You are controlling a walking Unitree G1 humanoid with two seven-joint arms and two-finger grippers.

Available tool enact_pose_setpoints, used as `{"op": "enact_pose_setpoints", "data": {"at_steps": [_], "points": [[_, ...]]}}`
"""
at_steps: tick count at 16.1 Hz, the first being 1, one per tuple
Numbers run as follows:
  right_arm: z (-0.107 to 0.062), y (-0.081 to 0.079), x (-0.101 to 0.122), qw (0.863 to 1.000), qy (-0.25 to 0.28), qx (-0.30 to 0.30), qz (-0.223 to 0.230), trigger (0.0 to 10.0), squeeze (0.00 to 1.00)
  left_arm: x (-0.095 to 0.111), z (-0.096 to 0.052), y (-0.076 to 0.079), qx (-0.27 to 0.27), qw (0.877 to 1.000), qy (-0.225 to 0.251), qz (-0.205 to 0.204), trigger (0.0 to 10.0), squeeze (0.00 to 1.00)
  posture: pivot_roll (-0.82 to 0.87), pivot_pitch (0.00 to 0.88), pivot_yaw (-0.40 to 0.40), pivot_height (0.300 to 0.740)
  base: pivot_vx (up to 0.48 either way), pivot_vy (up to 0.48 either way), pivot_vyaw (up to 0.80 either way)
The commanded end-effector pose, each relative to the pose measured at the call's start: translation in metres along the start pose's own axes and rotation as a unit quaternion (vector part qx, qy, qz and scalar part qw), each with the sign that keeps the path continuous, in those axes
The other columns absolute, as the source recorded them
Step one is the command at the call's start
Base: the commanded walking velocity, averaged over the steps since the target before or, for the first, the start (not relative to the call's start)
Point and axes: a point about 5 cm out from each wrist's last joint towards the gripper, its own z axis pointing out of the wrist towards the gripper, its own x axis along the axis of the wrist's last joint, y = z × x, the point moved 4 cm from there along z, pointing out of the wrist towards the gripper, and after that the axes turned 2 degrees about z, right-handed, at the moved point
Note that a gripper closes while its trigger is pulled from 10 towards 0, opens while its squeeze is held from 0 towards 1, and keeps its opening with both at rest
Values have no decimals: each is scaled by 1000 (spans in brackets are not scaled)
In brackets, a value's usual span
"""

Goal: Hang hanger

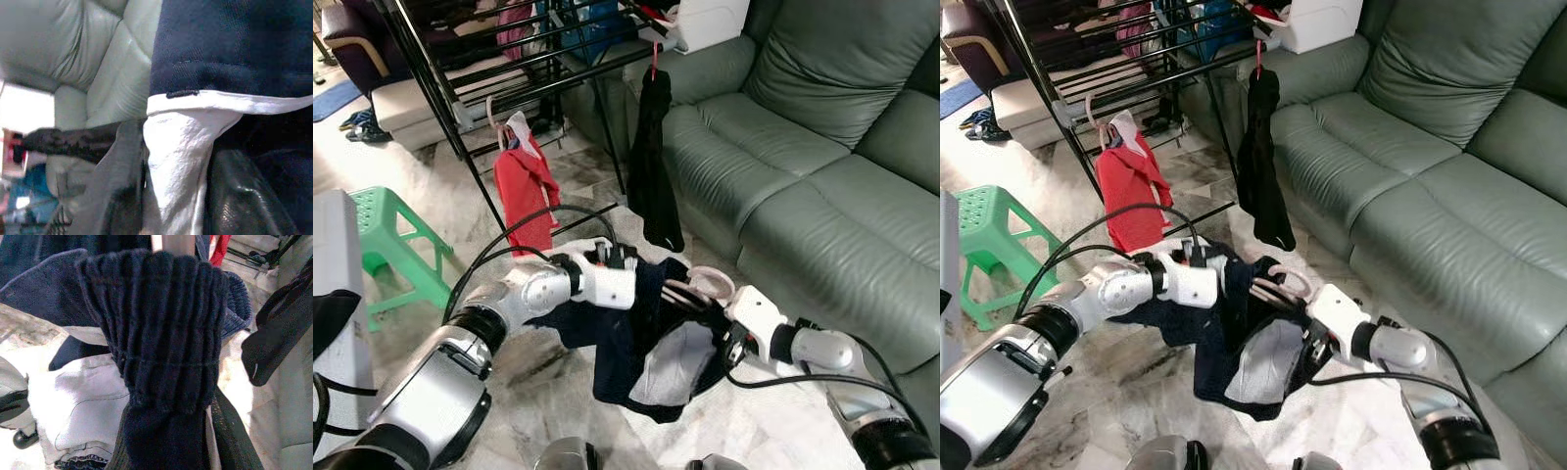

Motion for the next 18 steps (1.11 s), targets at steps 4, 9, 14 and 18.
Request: {"op": "enact_pose_setpoints", "data": {"at_steps": [4,9,14,18], "points": [[15,-18,-6,999,-25,-1,39,0,0,5,-4,3,-9,999,30,45,10000,1000,-57,0,59,740,0,0,0],[22,-1,-13,981,-39,-121,146,0,0,-12,-11,-19,80,997,-14,-14,10000,1000,-59,0,66,740,0,0,0],[11,30,-16,942,-31,-244,229,0,0,-37,-17,-9,174,954,-83,-228,10000,1000,-73,12,74,740,0,0,0],[5,30,-12,923,-15,-289,252,1176,0,-50,-19,10,238,846,-102,-465,10000,0,-85,19,80,740,0,0,0]]}}
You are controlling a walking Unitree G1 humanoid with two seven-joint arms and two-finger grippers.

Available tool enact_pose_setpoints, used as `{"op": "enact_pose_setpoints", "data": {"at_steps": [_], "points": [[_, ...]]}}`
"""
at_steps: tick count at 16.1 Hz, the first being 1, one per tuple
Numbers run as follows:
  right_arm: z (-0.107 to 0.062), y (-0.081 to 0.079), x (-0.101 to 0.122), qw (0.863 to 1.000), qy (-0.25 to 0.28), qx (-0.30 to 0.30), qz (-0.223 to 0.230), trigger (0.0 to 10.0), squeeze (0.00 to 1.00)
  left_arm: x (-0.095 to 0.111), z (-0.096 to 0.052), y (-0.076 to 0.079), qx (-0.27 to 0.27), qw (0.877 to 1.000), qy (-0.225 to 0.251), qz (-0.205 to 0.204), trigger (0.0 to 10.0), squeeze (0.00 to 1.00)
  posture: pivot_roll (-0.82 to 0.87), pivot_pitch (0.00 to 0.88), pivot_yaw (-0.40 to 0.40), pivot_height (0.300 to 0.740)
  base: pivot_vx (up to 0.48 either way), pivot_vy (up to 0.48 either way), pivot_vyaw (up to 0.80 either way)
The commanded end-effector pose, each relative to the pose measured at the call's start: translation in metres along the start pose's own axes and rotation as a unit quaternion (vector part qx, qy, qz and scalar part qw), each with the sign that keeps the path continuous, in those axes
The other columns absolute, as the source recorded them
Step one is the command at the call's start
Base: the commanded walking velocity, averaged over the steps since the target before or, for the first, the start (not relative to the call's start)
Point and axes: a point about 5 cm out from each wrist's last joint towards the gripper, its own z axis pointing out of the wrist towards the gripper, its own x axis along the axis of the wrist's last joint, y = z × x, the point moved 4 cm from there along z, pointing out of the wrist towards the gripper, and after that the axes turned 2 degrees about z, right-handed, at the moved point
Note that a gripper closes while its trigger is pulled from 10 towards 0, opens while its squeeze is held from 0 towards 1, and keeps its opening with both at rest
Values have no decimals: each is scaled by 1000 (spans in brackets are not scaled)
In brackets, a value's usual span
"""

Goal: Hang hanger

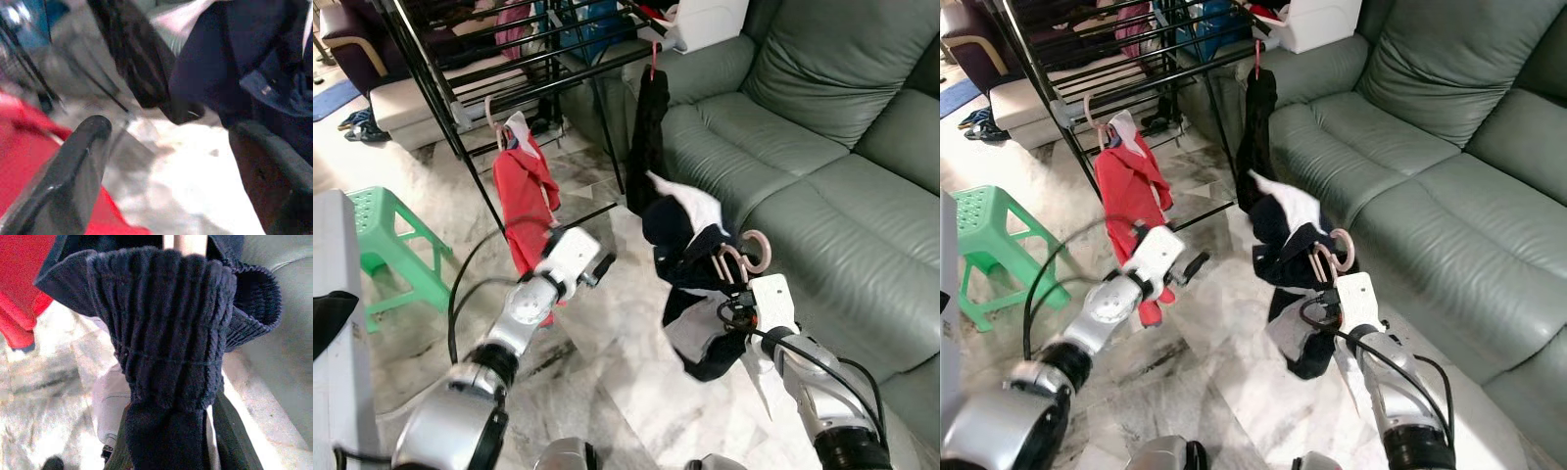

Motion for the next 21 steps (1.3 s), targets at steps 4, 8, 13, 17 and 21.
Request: {"op": "enact_pose_setpoints", "data": {"at_steps": [4,8,13,17,21], "points": [[-2,-13,23,999,42,15,13,10000,0,0,-4,-17,56,996,4,-63,10000,0,-95,22,79,740,0,0,0],[-2,-7,31,999,51,2,9,10000,0,9,-2,-16,44,996,13,-82,10000,0,-94,20,78,740,307,0,442],[-3,-10,30,999,49,7,1,10000,0,15,-1,-11,44,995,20,-89,10000,0,-92,17,78,740,346,0,335],[-3,-11,26,999,40,11,-9,10000,0,15,-4,-22,94,991,17,-90,10000,0,-88,11,74,740,340,163,516],[-2,-17,20,999,30,20,-10,10000,0,15,-5,-21,94,992,13,-89,10000,0,-85,9,68,740,320,358,102]]}}
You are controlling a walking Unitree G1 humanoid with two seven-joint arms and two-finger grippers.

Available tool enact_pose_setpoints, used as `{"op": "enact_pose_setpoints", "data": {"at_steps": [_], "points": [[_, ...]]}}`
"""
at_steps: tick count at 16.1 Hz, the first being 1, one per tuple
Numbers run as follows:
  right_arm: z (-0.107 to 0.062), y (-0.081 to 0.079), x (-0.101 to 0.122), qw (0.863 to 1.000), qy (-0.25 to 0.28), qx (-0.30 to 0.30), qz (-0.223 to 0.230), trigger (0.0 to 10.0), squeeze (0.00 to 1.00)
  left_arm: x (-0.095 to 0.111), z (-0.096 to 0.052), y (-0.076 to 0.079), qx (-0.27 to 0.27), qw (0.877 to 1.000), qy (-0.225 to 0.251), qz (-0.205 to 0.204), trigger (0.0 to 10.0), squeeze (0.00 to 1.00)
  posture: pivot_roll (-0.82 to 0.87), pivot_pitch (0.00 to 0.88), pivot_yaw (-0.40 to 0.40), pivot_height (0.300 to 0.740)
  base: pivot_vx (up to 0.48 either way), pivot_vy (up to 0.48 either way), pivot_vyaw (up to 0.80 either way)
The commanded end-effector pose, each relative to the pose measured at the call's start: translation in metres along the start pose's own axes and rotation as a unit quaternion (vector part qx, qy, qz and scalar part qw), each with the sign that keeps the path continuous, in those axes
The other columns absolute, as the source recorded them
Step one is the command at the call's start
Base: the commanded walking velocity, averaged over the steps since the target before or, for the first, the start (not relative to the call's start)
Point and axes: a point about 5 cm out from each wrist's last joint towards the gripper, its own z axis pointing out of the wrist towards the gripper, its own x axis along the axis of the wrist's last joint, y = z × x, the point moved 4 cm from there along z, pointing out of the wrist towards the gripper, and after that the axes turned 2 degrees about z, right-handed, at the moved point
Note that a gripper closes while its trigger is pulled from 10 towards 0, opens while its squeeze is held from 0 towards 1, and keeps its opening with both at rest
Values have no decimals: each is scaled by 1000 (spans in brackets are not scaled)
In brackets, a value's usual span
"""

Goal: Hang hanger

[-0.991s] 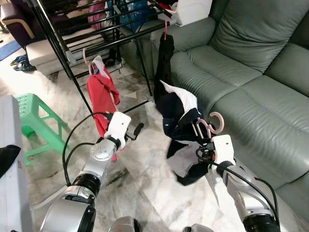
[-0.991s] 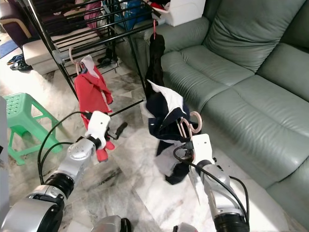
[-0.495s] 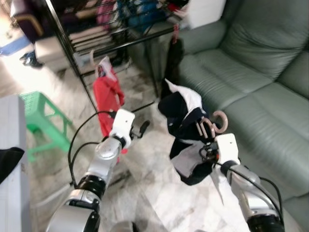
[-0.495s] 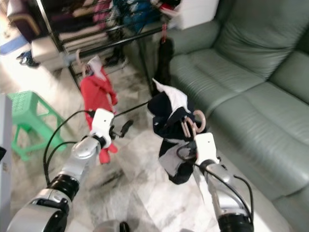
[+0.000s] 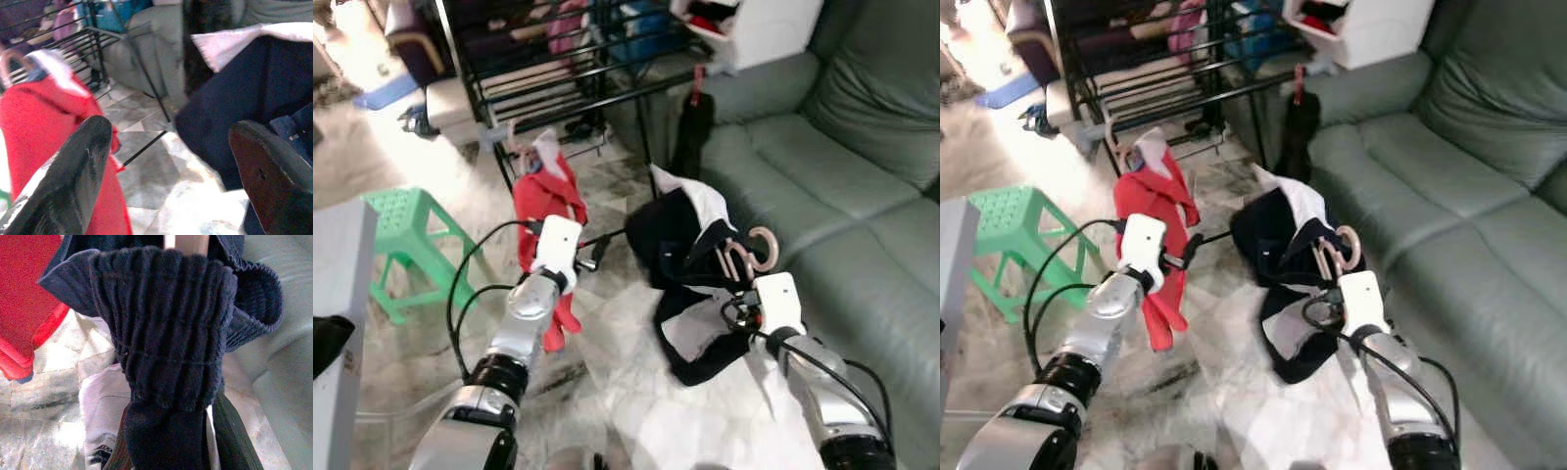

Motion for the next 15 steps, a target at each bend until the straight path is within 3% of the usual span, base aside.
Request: {"op": "enact_pose_setpoints", "data": {"at_steps": [1,5,10,11,15], "points": [[4,-15,16,999,30,25,-9,10000,0,-4,-3,-11,15,1000,-11,10,10000,0,-84,5,70,740,334,345,0],[6,-13,20,999,34,23,-19,10000,0,-2,-2,-10,25,1000,-12,12,10000,0,-85,4,68,740,337,292,522],[6,-9,22,999,41,5,-19,10000,0,-3,-2,-8,34,999,-17,9,10000,0,-85,5,65,740,0,0,522],[6,-2,27,998,54,-21,-39,10000,0,-1,-2,-7,34,999,-16,9,10000,0,-85,5,65,740,0,0,0],[6,21,30,992,62,-103,-33,10000,0,1,-2,-8,40,999,-15,6,10000,0,-80,6,64,740,0,0,0]]}}
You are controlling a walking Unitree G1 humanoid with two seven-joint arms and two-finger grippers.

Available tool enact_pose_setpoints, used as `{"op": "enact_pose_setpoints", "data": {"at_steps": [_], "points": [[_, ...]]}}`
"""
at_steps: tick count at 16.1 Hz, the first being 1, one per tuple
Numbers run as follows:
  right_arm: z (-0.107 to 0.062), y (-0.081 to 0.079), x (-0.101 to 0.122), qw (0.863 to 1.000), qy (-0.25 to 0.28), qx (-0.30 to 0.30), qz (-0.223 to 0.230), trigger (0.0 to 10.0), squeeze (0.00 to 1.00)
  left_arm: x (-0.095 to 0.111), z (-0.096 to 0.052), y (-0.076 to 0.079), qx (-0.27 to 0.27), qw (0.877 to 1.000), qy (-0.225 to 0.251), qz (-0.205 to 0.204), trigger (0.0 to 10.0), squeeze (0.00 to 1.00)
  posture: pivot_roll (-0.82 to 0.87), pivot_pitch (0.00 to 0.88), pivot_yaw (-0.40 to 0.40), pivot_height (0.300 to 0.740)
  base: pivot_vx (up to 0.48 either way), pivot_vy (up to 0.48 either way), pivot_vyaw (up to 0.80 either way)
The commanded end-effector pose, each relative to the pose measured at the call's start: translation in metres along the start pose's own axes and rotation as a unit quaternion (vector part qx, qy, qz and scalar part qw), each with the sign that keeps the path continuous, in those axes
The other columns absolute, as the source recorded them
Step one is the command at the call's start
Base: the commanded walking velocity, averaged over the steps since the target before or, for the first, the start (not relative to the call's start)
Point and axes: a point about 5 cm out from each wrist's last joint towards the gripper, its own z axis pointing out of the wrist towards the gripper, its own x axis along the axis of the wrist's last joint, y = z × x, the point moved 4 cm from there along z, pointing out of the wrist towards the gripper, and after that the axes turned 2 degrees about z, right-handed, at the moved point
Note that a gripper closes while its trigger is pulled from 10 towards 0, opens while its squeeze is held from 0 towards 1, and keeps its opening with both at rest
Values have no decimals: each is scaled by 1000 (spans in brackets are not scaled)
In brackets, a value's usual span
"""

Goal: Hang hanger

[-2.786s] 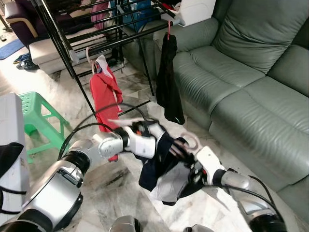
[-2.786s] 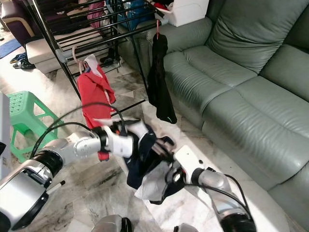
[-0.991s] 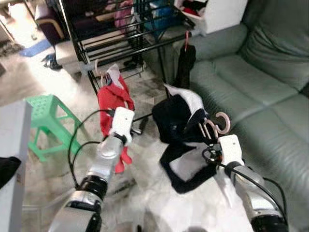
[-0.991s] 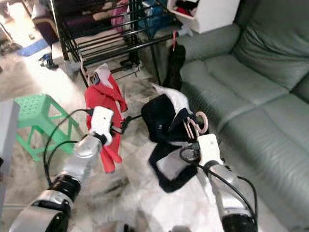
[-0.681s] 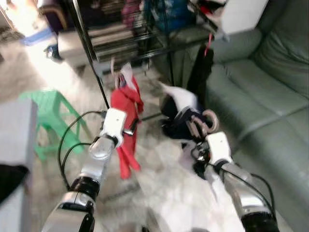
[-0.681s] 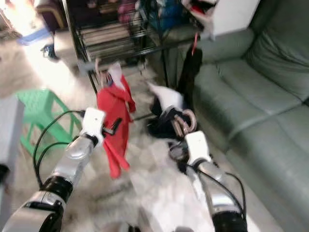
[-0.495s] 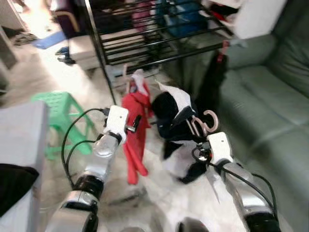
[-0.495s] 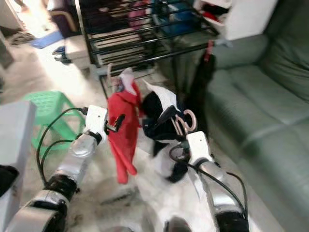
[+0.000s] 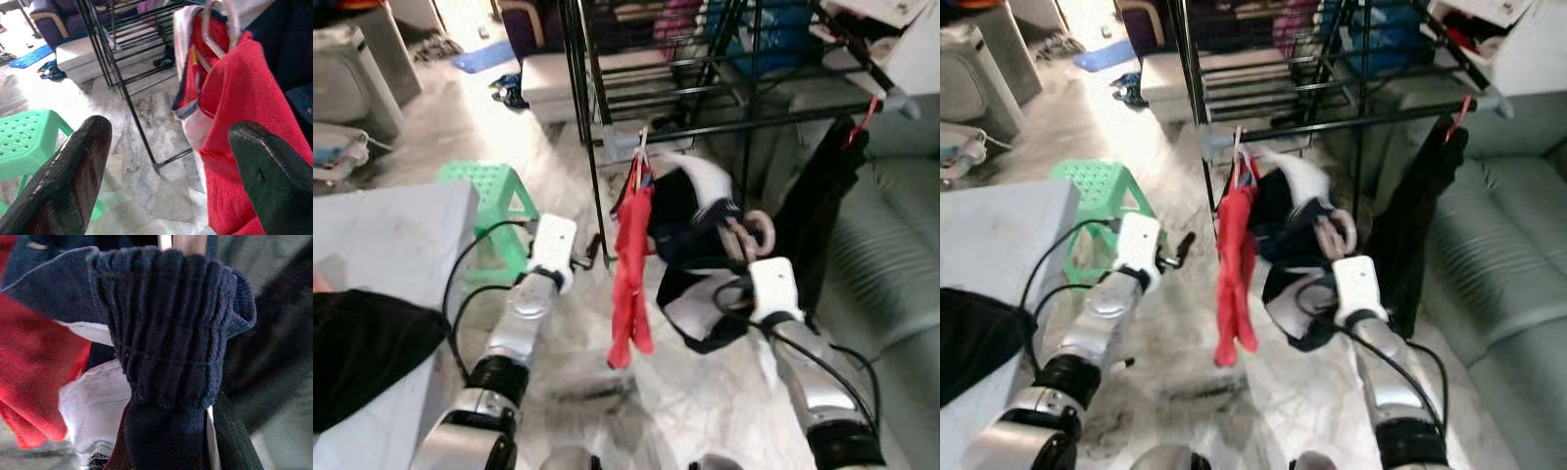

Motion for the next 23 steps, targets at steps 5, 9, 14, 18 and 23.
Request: {"op": "enact_pose_setpoints", "data": {"at_steps": [5,9,14,18,23], "points": [[0,11,7,998,27,-54,10,10000,0,1,-1,-8,13,1000,-6,5,10000,0,-76,17,63,740,0,0,0],[-1,-3,10,999,40,-20,18,10000,0,-3,-1,-16,29,999,-20,16,10000,0,-75,16,64,740,429,0,0],[-2,3,18,997,65,-41,19,10000,0,-3,-1,-17,29,999,-19,9,10000,0,-74,12,61,740,480,0,0],[-9,19,29,989,103,-106,13,10000,0,-5,-2,-14,29,999,-22,6,10000,0,-75,9,60,740,240,0,0],[-37,26,13,988,99,-120,8,10000,0,-7,-4,-17,34,999,-24,9,10000,0,-75,11,53,740,0,0,0]]}}
